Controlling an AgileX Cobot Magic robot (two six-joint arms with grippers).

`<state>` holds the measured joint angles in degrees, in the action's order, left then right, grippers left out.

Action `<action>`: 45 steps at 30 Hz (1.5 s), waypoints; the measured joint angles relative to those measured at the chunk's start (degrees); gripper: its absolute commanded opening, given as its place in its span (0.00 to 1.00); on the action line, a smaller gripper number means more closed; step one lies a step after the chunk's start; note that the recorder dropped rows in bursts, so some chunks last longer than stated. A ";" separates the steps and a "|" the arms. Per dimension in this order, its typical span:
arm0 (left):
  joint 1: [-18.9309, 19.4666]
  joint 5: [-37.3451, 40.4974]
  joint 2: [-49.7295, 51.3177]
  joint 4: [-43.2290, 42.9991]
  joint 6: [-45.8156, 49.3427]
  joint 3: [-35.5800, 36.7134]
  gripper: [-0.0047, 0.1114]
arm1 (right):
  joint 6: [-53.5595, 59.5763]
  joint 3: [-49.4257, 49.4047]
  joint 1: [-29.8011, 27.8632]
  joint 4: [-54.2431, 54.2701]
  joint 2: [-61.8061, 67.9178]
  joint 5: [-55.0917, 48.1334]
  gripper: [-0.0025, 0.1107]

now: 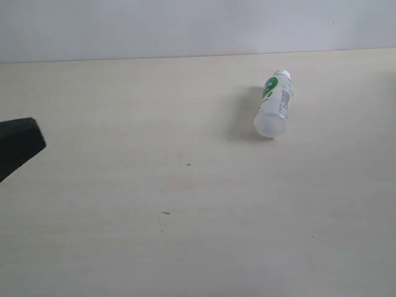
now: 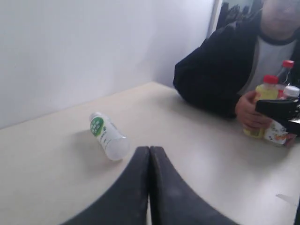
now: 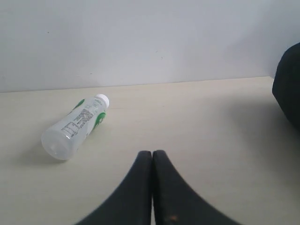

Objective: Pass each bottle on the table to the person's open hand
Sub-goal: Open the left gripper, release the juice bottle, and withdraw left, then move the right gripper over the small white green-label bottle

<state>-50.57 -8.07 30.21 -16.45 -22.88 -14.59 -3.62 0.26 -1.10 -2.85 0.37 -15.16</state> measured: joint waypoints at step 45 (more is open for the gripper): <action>0.00 -3.30 -9.85 -0.05 0.00 7.86 0.05 | -89.07 50.60 0.00 -69.69 66.23 25.90 0.02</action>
<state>-50.57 -11.36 20.36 -16.50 -22.88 -6.73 -92.69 50.86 -1.10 -72.54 66.60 10.74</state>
